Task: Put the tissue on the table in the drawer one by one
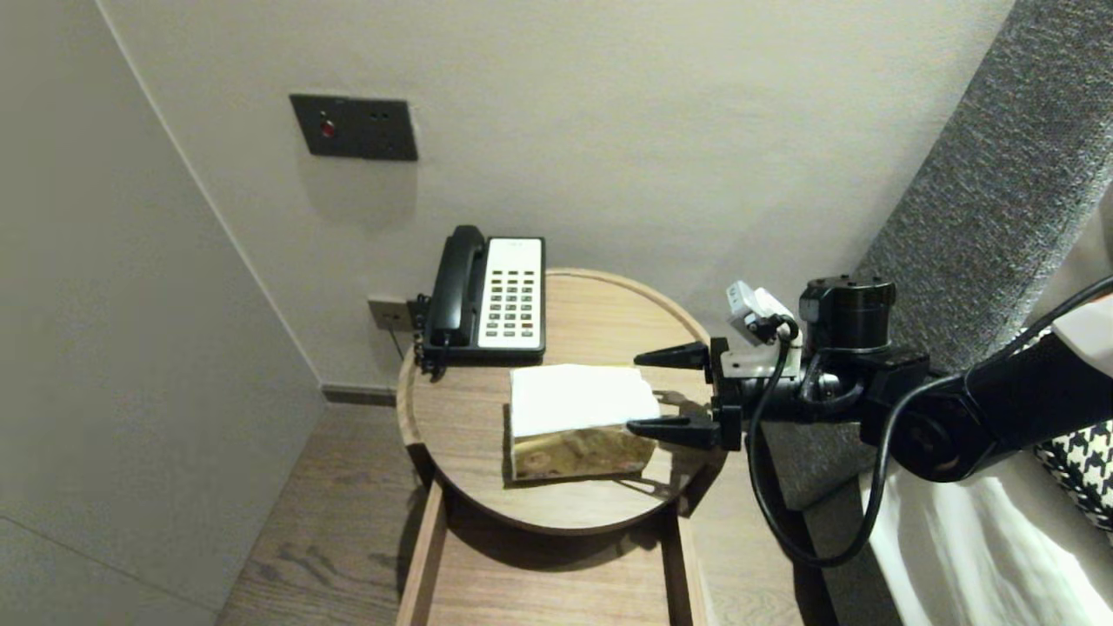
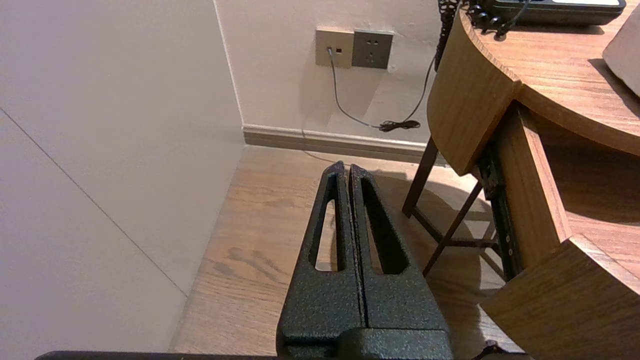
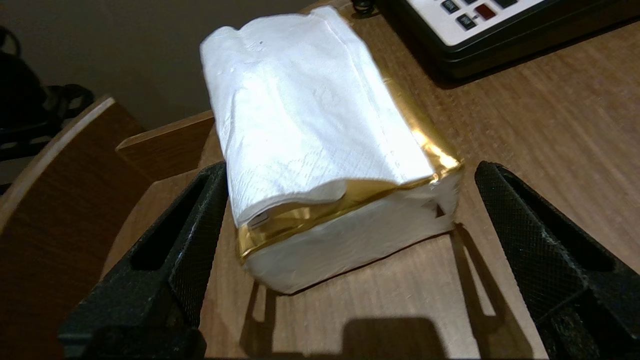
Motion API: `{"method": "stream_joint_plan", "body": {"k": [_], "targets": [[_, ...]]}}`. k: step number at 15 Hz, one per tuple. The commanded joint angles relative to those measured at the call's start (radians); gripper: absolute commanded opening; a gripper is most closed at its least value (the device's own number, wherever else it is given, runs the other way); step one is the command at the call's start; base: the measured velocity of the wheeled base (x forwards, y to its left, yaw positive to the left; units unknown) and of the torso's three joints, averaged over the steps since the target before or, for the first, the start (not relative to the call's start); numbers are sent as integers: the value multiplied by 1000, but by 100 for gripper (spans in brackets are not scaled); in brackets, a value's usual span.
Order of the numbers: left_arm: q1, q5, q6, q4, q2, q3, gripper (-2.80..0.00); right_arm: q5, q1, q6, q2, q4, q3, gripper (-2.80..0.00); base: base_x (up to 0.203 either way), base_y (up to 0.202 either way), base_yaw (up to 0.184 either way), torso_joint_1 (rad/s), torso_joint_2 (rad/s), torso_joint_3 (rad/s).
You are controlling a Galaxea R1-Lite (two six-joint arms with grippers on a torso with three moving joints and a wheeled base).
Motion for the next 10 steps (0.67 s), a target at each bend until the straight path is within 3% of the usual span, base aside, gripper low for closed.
{"method": "stream_joint_plan", "body": {"k": [1, 10], "targets": [[0, 0, -1, 0, -5, 0, -280, 9, 2, -2, -4, -3, 4, 0, 0, 0, 0, 0, 0, 0], [0, 0, -1, 0, -5, 0, -280, 32, 8, -5, -5, -12, 33, 0, 0, 0, 0, 0, 0, 0]]}}
